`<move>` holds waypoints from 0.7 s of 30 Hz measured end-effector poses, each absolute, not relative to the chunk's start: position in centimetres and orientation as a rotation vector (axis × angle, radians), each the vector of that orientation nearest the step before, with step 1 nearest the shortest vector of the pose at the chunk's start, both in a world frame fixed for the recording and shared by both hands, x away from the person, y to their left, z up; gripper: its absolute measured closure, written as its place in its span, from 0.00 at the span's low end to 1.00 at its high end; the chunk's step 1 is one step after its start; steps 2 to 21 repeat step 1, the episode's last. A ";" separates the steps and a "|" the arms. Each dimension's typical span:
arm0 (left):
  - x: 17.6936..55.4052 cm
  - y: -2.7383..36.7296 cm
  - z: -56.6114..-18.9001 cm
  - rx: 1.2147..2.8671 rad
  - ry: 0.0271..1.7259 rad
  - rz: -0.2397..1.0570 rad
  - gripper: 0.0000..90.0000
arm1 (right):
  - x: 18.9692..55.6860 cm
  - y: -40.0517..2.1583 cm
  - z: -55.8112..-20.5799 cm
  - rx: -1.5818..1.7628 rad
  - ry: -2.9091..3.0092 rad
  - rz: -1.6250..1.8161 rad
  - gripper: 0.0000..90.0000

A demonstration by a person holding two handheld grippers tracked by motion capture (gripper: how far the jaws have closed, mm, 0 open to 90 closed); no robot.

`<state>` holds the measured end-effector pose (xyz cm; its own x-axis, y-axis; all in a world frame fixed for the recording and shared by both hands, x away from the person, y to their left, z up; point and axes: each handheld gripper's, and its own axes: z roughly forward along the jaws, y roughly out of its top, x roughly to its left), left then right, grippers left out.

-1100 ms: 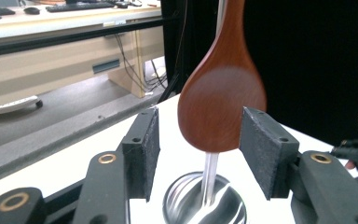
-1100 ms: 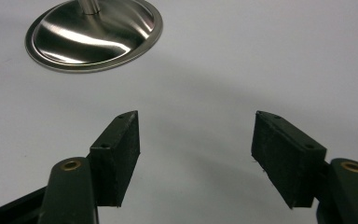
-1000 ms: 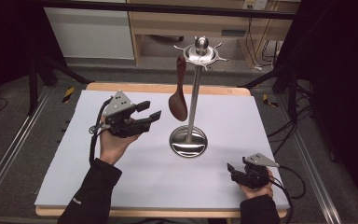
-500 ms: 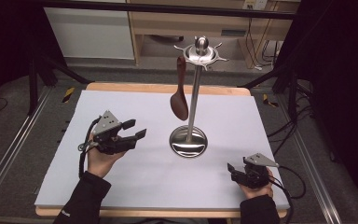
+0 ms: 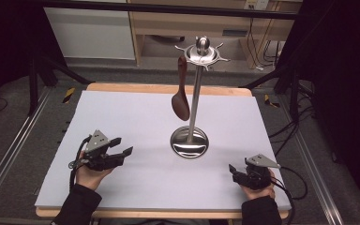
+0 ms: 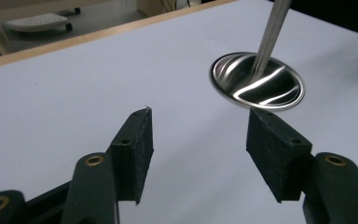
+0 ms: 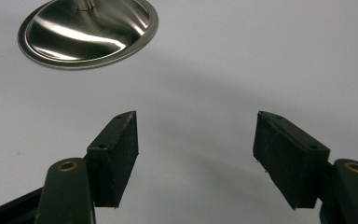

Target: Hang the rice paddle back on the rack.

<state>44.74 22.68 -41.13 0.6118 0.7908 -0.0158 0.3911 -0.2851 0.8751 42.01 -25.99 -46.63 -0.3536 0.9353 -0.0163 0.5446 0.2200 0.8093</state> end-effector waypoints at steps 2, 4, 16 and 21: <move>44.6 22.9 -41.4 1.898 0.953 0.537 0.44 | 42.0 -26.0 -46.6 1.360 1.987 0.999 0.34; 44.6 22.9 -41.4 1.898 0.953 0.537 0.44 | 42.0 -26.0 -46.6 1.360 1.987 0.999 0.34; 44.6 22.9 -41.4 1.898 0.953 0.537 0.44 | 42.0 -26.0 -46.6 1.360 1.987 0.999 0.34; 44.6 22.9 -41.4 1.898 0.953 0.537 0.44 | 42.0 -26.0 -46.6 1.360 1.987 0.999 0.34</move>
